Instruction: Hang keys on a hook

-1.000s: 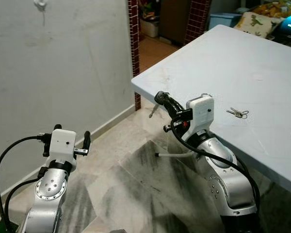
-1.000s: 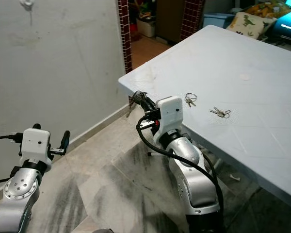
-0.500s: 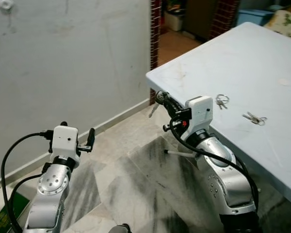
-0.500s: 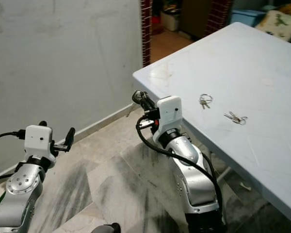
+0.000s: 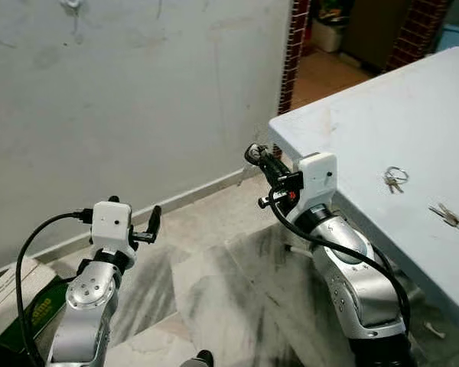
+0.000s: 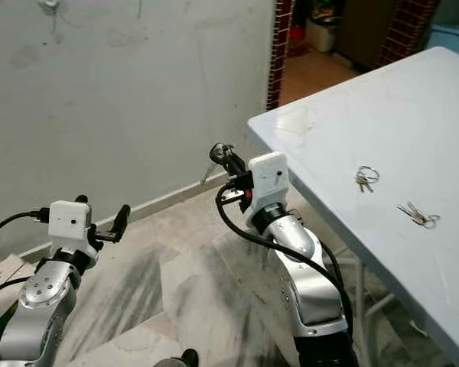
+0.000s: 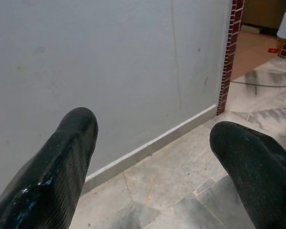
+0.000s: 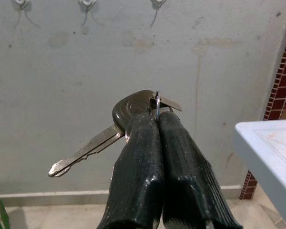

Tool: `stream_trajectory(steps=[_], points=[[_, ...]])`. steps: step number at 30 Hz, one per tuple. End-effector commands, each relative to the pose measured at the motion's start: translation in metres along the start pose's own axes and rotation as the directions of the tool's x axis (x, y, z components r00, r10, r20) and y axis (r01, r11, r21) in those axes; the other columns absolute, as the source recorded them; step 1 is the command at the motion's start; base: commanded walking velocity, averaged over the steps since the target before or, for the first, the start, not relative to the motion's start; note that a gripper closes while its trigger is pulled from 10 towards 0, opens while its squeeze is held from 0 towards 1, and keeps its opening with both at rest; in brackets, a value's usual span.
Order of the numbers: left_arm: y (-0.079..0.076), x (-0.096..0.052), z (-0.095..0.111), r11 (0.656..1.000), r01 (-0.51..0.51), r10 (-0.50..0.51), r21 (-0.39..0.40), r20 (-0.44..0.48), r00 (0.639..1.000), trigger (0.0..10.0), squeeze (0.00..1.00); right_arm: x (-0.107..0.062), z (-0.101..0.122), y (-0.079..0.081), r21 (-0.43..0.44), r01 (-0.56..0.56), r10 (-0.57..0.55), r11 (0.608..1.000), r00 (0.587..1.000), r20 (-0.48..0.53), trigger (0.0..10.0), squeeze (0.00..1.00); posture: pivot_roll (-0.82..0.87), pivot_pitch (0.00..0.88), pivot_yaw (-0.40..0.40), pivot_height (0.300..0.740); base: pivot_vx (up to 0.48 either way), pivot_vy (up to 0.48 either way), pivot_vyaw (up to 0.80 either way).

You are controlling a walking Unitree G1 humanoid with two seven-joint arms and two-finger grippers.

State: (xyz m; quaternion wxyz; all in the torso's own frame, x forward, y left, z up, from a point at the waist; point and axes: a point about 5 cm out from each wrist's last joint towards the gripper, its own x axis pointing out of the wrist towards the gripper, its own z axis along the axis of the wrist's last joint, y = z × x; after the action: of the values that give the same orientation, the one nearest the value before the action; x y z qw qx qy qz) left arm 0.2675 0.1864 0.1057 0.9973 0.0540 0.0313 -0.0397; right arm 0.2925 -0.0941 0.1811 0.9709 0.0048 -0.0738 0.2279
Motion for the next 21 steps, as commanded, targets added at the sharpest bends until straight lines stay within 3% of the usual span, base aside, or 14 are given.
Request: stream_trajectory(steps=[1,8,21], points=[[-0.0007,-0.0030,-0.0009,1.000,0.012,-0.012,0.002,-0.003,1.000,10.0,0.00,0.0021,0.0011,0.0031,0.003,-0.015,0.015,1.000,1.000,0.003,10.0,0.00,0.03,0.087,0.028,0.740,0.000,0.000,0.79],[-0.0046,-0.0030,-0.0007,0.999,0.037,-0.037,-0.016,0.006,0.999,10.0,0.00,0.0026,0.0016,0.0033,0.005,-0.013,0.013,1.000,1.000,0.006,10.0,0.00,0.03,0.085,0.029,0.740,0.000,0.000,0.71],[-0.0055,-0.0005,0.0013,0.998,0.053,-0.053,-0.021,0.015,0.999,10.0,0.00,0.0020,0.0006,0.0046,0.004,-0.011,0.011,1.000,1.000,0.006,10.0,0.00,0.03,0.084,0.037,0.740,0.000,0.000,0.00]])
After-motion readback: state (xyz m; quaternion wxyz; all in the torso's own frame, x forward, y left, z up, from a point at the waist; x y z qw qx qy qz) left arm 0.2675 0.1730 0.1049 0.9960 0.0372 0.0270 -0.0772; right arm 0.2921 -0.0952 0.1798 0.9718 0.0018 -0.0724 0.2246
